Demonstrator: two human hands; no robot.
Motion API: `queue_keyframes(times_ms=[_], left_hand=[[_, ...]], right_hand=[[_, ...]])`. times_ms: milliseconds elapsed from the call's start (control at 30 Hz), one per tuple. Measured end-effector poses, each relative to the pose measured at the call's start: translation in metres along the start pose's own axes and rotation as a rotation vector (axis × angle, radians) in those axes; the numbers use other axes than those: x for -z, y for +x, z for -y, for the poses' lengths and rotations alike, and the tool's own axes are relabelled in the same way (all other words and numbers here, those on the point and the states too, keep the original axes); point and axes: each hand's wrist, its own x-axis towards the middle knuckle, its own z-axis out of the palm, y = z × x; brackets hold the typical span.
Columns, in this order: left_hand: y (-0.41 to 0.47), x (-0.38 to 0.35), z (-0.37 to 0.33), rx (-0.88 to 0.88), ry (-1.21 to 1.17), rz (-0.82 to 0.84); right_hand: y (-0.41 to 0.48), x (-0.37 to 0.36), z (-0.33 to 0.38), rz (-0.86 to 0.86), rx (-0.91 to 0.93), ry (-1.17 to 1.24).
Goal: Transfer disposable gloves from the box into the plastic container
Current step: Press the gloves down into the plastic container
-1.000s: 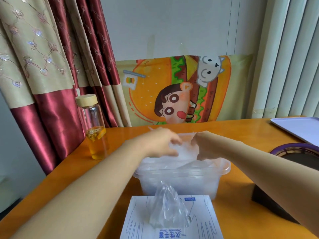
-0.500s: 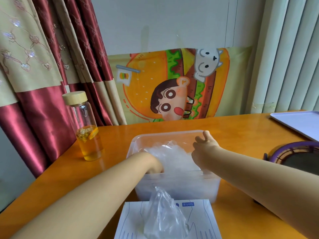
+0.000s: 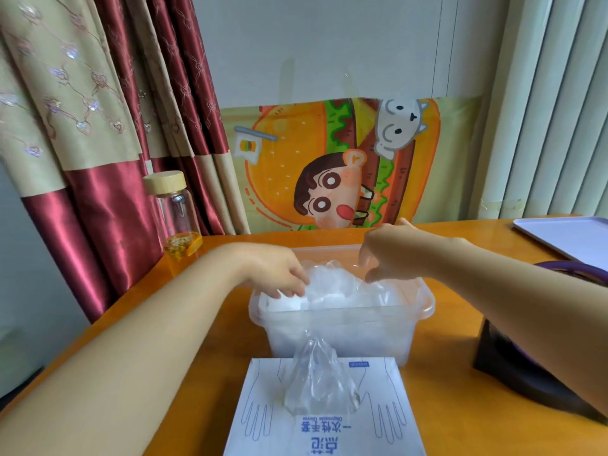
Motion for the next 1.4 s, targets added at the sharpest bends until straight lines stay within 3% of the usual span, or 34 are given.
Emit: queue_keyframes(times_ms=[100,267,367,433,533,633,733,900,1067,1400], left_hand=[[-0.026,-0.001,0.019,-0.03,-0.197,-0.158],[-0.067,-0.036,0.04,-0.147,-0.469,-0.449],[-0.078,-0.069,0.036,-0.164,-0.412,-0.27],[-0.075,-0.09,0.034,-0.118,-0.229,-0.185],[-0.064,-0.115,0.035,-0.113,-0.025,-0.191],[-0.059,-0.125,0.039,-0.141,-0.002,-0.224],[-0.057,-0.128,0.042,-0.142,0.002,-0.239],[-0.059,-0.125,0.041,-0.172,0.009,-0.251],[-0.061,-0.126,0.032,-0.158,0.066,-0.252],[-0.062,-0.128,0.028,-0.188,0.081,-0.238]], right_hand=[[-0.026,0.005,0.021,-0.171,0.157,0.278],[-0.077,-0.014,0.07,0.024,0.332,0.384],[-0.079,-0.033,0.084,-0.024,0.265,0.33],[-0.075,-0.042,0.09,-0.133,0.177,0.372],[-0.074,-0.053,0.096,-0.256,0.03,0.54],[-0.077,-0.065,0.102,-0.23,-0.026,0.537],[-0.076,-0.063,0.102,-0.238,-0.031,0.626],[-0.073,-0.04,0.088,-0.509,-0.062,0.884],[-0.076,-0.043,0.087,-0.588,-0.044,0.979],[-0.085,-0.019,0.096,-0.704,0.135,0.943]])
